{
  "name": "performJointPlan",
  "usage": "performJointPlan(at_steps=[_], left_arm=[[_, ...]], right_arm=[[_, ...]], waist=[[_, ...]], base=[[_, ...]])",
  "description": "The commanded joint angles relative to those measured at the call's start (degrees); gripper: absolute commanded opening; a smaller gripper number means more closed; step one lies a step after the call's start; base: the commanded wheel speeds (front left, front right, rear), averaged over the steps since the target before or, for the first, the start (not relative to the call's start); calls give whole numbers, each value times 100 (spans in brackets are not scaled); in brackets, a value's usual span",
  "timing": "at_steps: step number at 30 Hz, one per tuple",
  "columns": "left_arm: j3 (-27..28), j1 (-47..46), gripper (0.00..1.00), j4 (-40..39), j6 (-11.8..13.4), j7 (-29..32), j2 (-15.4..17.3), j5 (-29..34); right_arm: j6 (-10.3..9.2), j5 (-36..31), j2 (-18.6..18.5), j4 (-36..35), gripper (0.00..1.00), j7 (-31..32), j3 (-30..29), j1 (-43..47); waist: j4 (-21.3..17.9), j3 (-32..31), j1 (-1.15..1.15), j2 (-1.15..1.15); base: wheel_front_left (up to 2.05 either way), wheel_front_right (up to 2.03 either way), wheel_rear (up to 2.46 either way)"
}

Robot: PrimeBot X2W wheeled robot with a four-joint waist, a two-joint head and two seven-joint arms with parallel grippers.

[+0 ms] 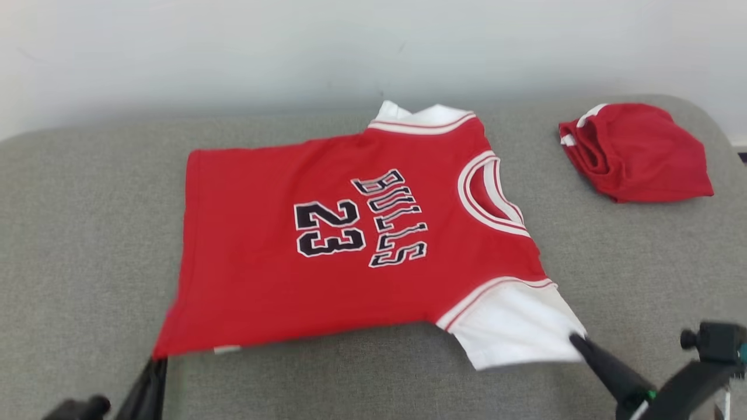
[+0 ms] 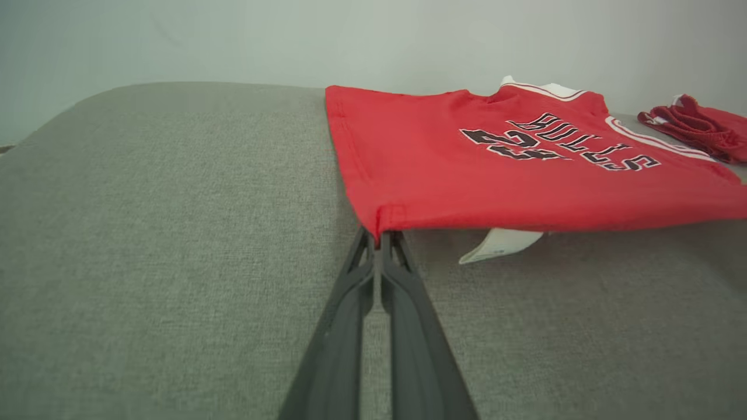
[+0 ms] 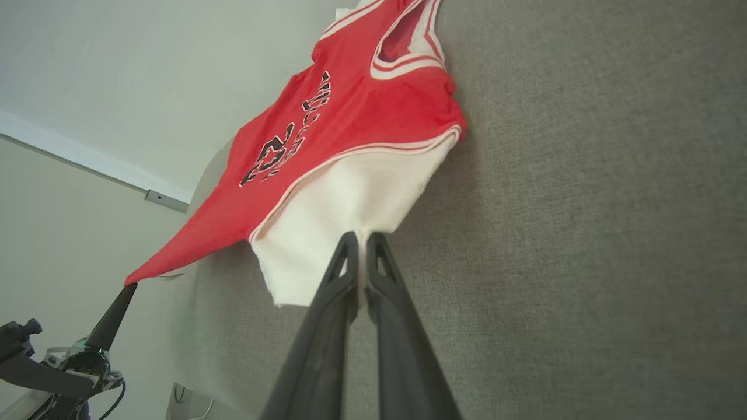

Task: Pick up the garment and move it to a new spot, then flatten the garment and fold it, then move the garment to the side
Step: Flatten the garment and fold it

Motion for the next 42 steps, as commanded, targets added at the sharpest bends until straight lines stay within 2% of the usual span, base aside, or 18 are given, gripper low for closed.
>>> performJointPlan(at_steps=[1,8,15,21,31,37,42], left_arm=[[74,204,0,98,-12,-36,-22,52],[327,793,0,263,-110,-31,-328,272],[592,1129,0,234,-111,-31,-317,467],[704,1077,0,142,-174,-31,-374,576],[705,322,0,217,-401,40,-243,781],[647,-273,0,534,-595,208,-160,821],[554,-697,0,896,-753,287,-155,840]], right_arm=[[-1,-10,-45,-46,0,82,-36,212],[-1,-5,62,-227,0,603,-147,921],[-1,-82,224,-491,0,1238,-322,1462],[-1,-492,582,-617,0,1266,-830,1467],[-1,-1405,1512,-461,0,1277,-1594,653],[0,-1768,1928,-52,0,1565,-1643,-205],[-1,-1935,2222,568,0,1670,-1627,-998]], waist=[[21,-144,1,1],[22,-275,1,1],[32,-272,1,1],[12,-122,1,1],[-75,148,1,1],[-196,331,1,1],[-264,466,1,1]], base=[[0,0,0],[0,0,0],[0,0,0],[0,0,0],[0,0,0],[0,0,0],[0,0,0]])
